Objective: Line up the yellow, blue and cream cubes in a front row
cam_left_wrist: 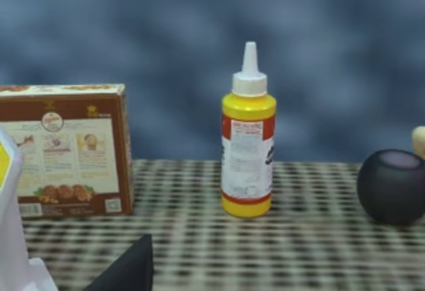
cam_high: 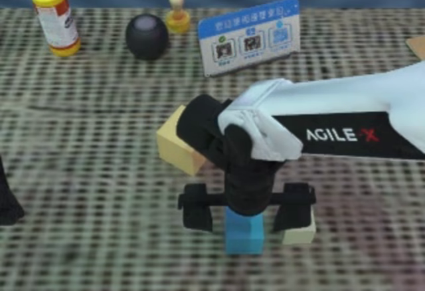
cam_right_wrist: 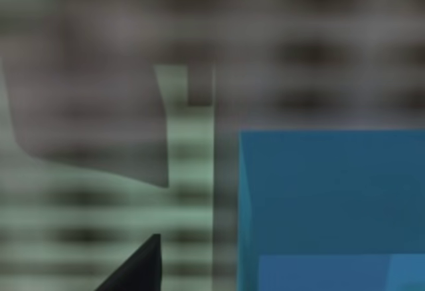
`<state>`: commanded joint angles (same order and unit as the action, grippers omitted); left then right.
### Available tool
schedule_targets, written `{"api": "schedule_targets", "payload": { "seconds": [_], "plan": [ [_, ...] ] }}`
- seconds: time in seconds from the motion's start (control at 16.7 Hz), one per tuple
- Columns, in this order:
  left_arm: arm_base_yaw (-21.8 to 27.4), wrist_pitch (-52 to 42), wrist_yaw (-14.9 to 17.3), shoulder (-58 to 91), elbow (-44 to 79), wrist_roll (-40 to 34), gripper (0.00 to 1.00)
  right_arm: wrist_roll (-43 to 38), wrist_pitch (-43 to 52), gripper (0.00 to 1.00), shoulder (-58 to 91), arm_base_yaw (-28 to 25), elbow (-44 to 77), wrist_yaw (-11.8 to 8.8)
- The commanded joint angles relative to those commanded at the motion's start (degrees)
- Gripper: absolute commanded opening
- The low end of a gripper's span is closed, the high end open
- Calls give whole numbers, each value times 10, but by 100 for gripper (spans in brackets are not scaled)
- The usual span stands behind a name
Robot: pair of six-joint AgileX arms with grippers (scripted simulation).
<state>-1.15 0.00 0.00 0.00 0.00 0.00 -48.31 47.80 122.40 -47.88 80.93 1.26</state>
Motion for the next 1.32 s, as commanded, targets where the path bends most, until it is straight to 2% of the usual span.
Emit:
{"api": "schedule_targets", "payload": {
  "seconds": [0.18, 0.54, 0.9, 1.08, 1.32],
  "plan": [
    [0, 0, 0, 0, 0, 0, 100, -1, 24, 100, -9, -2, 17, 0],
    [0, 0, 0, 0, 0, 0, 100, -1, 136, 100, -54, -7, 80, -1],
    [3, -4, 2, 6, 5, 1, 100, 2, 135, 100, -59, -2, 77, 2],
    [24, -40, 17, 57, 53, 9, 100, 28, 112, 100, -105, 17, 42, 18],
    [72, -138, 44, 205, 175, 27, 100, 90, 52, 100, -239, 71, -53, 51]
  ]
}}
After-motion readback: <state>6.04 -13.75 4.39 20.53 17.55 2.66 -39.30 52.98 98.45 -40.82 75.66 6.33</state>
